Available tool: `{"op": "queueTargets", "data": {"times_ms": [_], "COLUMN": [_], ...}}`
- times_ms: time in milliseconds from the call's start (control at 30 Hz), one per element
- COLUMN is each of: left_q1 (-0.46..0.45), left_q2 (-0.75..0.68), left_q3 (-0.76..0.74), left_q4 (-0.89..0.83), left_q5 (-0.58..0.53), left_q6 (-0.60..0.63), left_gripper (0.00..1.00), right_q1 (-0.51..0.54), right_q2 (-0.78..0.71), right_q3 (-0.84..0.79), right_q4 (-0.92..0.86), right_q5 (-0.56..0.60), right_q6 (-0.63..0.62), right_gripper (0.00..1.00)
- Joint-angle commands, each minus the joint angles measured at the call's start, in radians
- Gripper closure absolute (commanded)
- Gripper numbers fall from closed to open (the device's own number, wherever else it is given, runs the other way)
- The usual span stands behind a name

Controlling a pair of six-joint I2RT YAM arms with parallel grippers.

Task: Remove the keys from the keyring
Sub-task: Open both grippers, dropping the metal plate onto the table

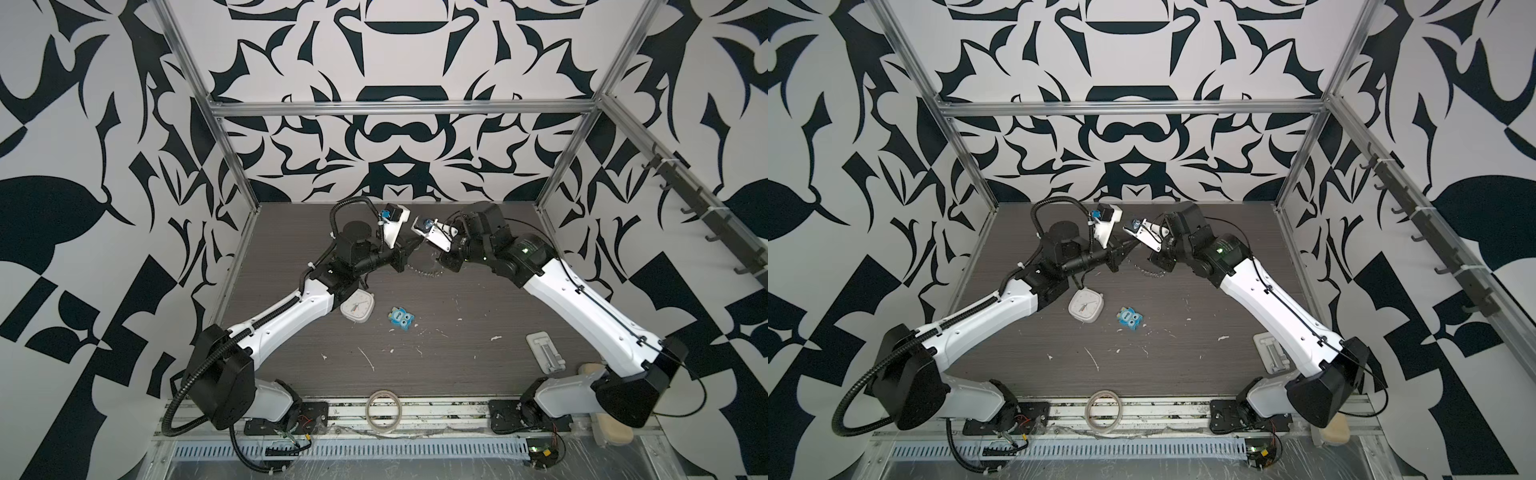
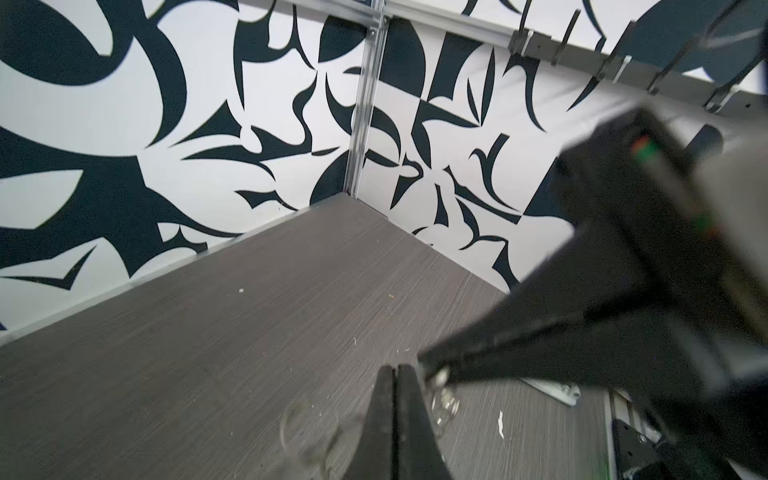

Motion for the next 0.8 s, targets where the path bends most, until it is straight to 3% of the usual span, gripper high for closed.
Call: {"op": "queueTargets", "data": {"times_ms": [0, 167, 467, 633, 700, 733, 767], "left_q1": [0.005, 0.020, 0.100, 0.135, 0.155, 0.164, 0.168], "left_q2": [-0.030, -0.036, -0.099, -0.075, -0.069, -0.071, -0.074], "left_q3": [0.066, 0.054, -0.040, -0.082, -0.114, -0.137, -0.155], "left_q4": [0.119, 0.105, 0.025, -0.014, 0.000, 0.014, 0.024], "left_q5": [0.018, 0.005, -0.013, -0.007, -0.002, -0.016, -0.027], "left_q6": [-0.031, -0.031, -0.022, -0.015, -0.018, -0.021, -0.023], "left_gripper": [1.00, 1.00, 1.00, 1.00, 1.00, 0.88, 0.84], "right_q1": [0.046, 0.036, -0.084, -0.231, -0.274, -0.292, -0.308], "right_q2": [0.009, -0.002, -0.084, -0.181, -0.196, -0.196, -0.193], "right_q3": [-0.013, -0.012, -0.083, -0.228, -0.287, -0.312, -0.331], "right_q4": [-0.079, -0.046, 0.062, 0.224, 0.288, 0.304, 0.311], "right_q5": [-0.021, -0.053, -0.199, -0.339, -0.320, -0.293, -0.285], "right_q6": [-0.047, -0.019, 0.084, 0.277, 0.366, 0.414, 0.445], "right_gripper": [1.00, 1.00, 1.00, 1.00, 1.00, 1.00, 1.00]}}
